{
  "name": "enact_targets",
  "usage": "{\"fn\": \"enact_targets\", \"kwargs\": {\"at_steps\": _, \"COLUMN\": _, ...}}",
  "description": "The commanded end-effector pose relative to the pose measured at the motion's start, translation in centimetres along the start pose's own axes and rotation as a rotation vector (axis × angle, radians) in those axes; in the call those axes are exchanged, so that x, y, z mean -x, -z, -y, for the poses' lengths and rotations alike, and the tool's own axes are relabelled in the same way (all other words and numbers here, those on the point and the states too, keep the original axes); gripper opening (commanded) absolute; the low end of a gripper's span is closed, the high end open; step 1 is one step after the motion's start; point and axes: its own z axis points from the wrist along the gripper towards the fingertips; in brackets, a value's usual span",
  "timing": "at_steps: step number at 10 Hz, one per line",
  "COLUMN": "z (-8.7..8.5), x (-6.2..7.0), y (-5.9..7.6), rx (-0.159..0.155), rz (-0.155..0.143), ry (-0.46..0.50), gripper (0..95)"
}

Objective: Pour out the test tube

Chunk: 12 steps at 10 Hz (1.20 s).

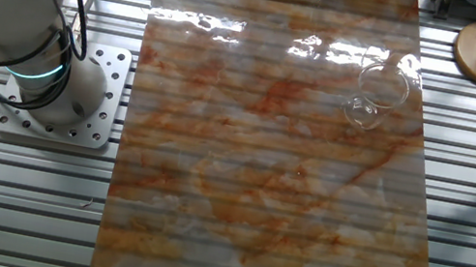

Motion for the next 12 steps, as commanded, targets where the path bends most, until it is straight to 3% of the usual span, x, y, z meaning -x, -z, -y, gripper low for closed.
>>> {"fn": "enact_targets", "kwargs": {"at_steps": 1, "z": 0.01, "x": 0.05, "y": -0.08, "rx": -0.001, "rz": 0.000, "ry": 0.002, "gripper": 0.0}}
{"fn": "enact_targets", "kwargs": {"at_steps": 12, "z": -0.01, "x": 0.59, "y": -0.80, "rx": -0.004, "rz": -0.005, "ry": -0.006, "gripper": 0.0}}
